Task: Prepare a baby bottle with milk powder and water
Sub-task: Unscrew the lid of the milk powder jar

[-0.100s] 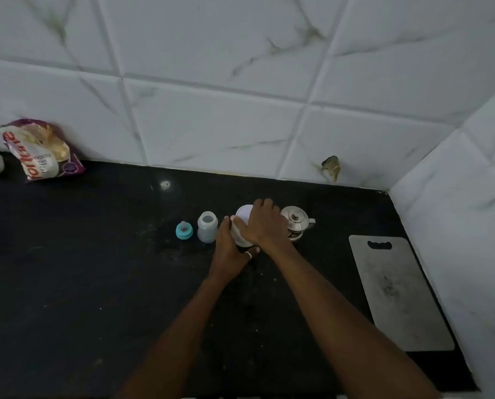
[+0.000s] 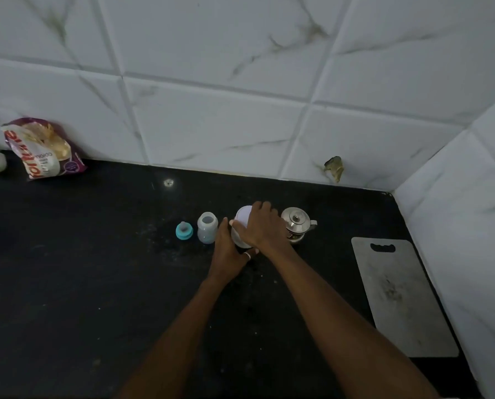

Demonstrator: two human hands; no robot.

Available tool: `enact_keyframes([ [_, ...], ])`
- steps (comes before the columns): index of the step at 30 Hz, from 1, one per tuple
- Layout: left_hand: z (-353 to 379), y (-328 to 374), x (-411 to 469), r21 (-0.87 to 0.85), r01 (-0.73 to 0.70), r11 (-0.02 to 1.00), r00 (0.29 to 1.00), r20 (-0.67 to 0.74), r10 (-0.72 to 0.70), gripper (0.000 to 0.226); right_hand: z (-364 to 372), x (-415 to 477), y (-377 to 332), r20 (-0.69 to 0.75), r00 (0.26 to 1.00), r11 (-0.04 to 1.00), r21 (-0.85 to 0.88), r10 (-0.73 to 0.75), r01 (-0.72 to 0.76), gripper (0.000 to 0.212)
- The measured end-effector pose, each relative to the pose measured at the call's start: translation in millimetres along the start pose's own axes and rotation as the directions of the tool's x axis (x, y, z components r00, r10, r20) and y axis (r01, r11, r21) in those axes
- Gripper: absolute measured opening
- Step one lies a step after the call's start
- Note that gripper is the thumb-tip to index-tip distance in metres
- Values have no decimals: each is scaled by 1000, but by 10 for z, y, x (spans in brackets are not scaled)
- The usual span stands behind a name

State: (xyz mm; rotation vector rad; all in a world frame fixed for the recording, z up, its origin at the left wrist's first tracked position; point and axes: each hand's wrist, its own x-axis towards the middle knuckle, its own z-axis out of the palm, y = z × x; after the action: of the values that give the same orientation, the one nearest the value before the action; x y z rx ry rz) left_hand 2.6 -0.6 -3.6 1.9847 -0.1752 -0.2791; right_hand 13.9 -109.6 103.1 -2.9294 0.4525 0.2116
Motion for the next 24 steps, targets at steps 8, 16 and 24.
enact_keyframes([
  [8, 29, 147, 24, 32, 46, 998, 999, -7, -46, 115, 41, 69, 18, -38, 994, 995, 7, -102, 102, 79],
  [16, -124, 745, 62, -173, -214, 961, 970, -153, 189, 92, -569, 91, -60, -249, 960, 986, 70, -130, 151, 75],
  [24, -527, 1539, -37, -101, -346, 933, 908, -287, 306, 63, -1295, -25, -112, -412, 898, 987, -21, -152, 157, 64],
])
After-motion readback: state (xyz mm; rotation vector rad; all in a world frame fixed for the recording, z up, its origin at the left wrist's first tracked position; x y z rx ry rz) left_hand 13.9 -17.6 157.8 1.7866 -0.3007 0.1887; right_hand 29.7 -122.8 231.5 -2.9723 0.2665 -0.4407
